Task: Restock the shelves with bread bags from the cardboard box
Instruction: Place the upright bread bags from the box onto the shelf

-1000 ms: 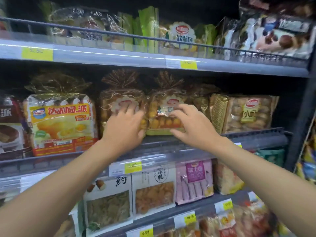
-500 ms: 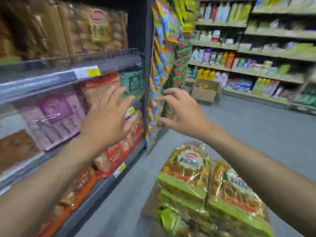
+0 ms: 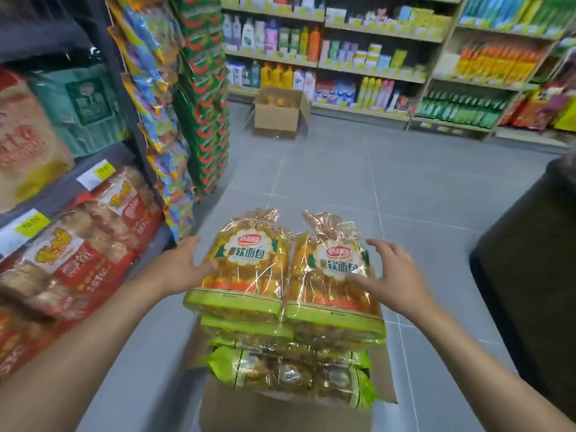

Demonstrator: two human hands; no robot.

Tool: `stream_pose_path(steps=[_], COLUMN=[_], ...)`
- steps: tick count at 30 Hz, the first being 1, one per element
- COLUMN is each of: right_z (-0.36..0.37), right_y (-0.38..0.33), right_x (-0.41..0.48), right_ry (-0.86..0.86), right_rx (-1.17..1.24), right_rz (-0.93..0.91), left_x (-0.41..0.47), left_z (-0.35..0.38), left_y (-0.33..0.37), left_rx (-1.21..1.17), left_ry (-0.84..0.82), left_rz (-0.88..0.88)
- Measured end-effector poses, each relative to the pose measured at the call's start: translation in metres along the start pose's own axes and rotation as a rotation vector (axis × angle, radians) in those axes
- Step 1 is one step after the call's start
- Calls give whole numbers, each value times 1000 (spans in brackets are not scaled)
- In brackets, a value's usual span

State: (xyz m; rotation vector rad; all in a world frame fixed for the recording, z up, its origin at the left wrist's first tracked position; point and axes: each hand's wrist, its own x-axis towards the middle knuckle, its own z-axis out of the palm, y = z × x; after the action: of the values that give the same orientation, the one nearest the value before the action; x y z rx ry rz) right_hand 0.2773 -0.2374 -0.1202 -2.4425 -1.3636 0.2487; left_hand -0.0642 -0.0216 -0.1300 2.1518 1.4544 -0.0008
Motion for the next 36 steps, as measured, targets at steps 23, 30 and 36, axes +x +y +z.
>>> stream_pose_path(steps=[23,30,36], right_z=[16,0,-33], right_y=[7,-9,-50], right_x=[-12,-15,0], right_ry=[-225,-141,-36], right_rx=[943,1027,1076], right_rz=[369,336,187], left_x=[13,-2,-28], left_z=[17,4,-42], left_y=[-4,1,8], left_rx=[-959,-1039,-1055], left_ry=[-266,-187,2], left_rz=[-131,35,195])
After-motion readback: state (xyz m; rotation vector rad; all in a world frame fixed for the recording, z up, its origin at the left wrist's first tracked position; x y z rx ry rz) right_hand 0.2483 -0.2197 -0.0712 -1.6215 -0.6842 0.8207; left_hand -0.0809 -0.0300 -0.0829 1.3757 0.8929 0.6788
